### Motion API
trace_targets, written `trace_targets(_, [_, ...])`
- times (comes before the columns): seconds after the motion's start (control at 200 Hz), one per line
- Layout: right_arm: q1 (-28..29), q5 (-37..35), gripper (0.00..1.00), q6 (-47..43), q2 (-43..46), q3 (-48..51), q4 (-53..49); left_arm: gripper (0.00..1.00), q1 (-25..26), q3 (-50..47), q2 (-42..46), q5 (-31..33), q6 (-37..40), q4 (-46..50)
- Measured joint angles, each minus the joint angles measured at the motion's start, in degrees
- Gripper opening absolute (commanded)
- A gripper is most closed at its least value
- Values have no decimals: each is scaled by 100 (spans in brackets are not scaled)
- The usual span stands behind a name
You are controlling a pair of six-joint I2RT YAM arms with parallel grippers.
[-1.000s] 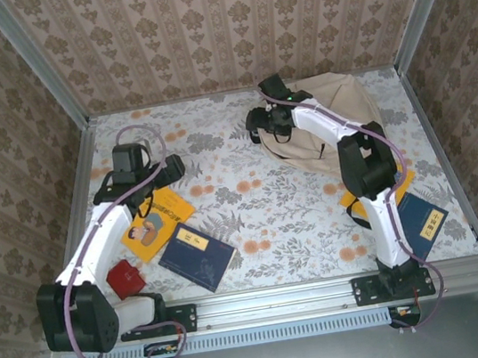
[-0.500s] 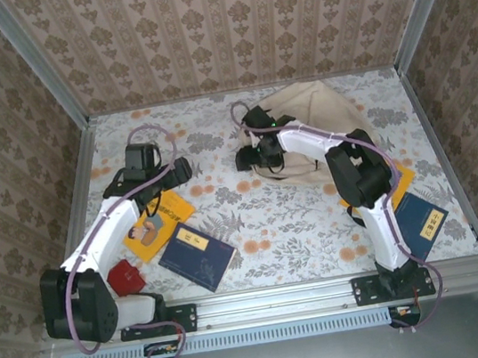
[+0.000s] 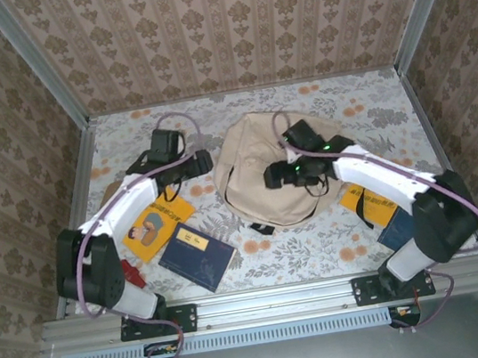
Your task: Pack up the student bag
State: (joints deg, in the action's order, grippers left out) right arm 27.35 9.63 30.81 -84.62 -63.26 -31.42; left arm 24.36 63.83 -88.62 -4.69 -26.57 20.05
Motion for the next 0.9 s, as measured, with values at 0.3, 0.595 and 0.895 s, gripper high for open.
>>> trace_targets(0.3, [-1215,-402,74,686,-35,522,160,29,905,1086,-1473,-831,-173,-111])
trace_targets(0.595, [-1440,-350,76,702,-822,546,442,21,1252,1576,-2651,-791,-221,192])
trace_targets(0.895, [-1456,42,82,476,-1915,-133,664,23,1010,1045,-2485,-616,-481,-15])
